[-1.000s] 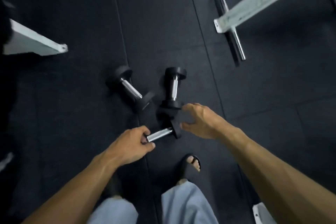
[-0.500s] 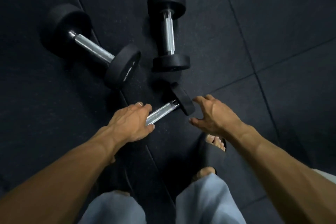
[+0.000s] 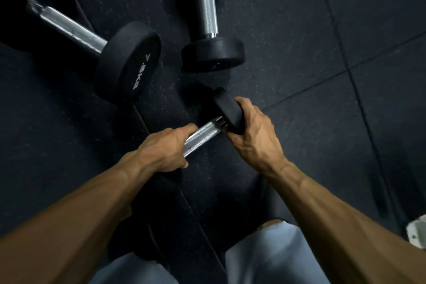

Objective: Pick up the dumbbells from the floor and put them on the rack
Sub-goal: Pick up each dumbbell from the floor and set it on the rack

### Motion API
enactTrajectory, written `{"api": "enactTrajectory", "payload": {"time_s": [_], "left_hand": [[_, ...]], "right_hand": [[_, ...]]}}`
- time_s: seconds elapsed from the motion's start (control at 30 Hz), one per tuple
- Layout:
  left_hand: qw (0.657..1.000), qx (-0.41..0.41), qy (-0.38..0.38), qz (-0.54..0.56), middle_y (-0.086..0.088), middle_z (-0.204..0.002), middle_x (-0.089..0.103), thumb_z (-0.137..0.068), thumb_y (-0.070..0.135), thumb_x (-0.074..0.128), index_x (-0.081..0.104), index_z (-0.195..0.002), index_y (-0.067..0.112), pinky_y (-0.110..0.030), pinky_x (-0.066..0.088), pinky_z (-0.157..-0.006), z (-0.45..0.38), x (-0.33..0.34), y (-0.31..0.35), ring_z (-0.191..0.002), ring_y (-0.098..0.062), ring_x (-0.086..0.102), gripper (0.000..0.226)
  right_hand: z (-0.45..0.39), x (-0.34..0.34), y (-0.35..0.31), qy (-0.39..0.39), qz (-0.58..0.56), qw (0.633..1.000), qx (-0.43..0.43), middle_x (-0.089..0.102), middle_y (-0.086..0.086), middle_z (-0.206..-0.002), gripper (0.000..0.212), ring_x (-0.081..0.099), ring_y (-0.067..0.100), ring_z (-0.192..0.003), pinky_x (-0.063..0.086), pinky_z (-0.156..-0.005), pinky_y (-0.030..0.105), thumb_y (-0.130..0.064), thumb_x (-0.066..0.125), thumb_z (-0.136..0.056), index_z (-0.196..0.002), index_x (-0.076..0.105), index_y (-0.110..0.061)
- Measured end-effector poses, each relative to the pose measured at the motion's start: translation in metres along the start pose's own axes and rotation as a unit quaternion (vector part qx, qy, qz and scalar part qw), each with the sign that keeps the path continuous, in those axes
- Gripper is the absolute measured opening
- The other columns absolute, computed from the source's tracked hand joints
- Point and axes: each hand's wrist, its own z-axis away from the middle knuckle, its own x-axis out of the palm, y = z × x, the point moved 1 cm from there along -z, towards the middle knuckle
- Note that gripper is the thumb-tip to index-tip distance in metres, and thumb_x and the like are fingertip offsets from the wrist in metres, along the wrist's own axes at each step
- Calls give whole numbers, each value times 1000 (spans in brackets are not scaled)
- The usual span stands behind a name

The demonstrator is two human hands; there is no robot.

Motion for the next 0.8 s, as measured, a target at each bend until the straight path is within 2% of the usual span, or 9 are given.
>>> {"api": "enactTrajectory", "payload": {"time_s": [0.07,0.13,0.2,0.27,0.4,0.5,0.6,0.7,0.8], "left_hand": [[1000,-5,0,20,4,-115,63,-74,25,80,42,-129,32,-35,45,-84,7,-2,4,-105,-22,56,67],[999,-9,-5,52,5,-111,62,-75,23,80,43,-129,33,-39,49,-88,18,-7,10,-96,-21,58,66],[995,-12,-10,94,7,-102,61,-74,21,81,44,-127,34,-42,54,-84,34,-15,16,-80,-16,60,66],[992,-10,-4,128,7,-96,62,-72,20,82,45,-125,35,-42,57,-78,54,-27,22,-73,-14,63,67],[986,-21,25,165,5,-91,64,-69,23,83,45,-124,37,-43,57,-79,104,-62,36,-77,-19,67,68],[978,-36,64,197,5,-98,65,-69,25,84,46,-125,38,-42,54,-86,150,-99,46,-91,-21,66,69],[965,-55,110,232,4,-103,66,-69,25,84,43,-130,40,-42,52,-90,203,-141,55,-97,-22,64,74],[950,-76,155,262,2,-111,65,-67,28,83,38,-137,42,-41,53,-92,268,-185,65,-99,-22,65,84],[936,-85,200,275,4,-109,64,-68,27,82,37,-139,40,-40,55,-87,342,-227,81,-93,-20,65,85]], "right_hand": [[1,-4,-3,-8,-2,1000,-5,61,5,-108,50,59,26,-98,47,-87,40,-22,69,-81,-126,48,-26],[2,-15,-9,-13,2,1000,-16,62,5,-111,52,60,25,-100,48,-89,40,-19,69,-80,-127,48,-25],[5,-32,-21,-21,20,999,-37,63,6,-113,53,60,26,-102,48,-90,43,-18,69,-80,-129,48,-24],[8,-54,-38,-28,47,997,-63,64,7,-113,53,60,28,-103,47,-90,44,-21,68,-81,-130,48,-23],[18,-105,-89,-51,91,989,-106,65,7,-107,49,60,31,-100,46,-85,40,-23,68,-80,-126,49,-24],[25,-149,-143,-69,101,982,-143,65,5,-103,49,59,30,-97,47,-84,41,-25,69,-80,-125,49,-24],[36,-196,-204,-66,113,972,-198,64,2,-103,51,59,27,-96,44,-78,34,-23,69,-80,-127,48,-28],[56,-243,-273,-62,138,953,-262,65,0,-105,50,59,26,-98,39,-75,31,-22,66,-81,-127,47,-27],[85,-293,-344,-68,164,932,-317,65,-3,-103,46,59,24,-96,39,-75,31,-24,64,-81,-124,47,-28]]}}
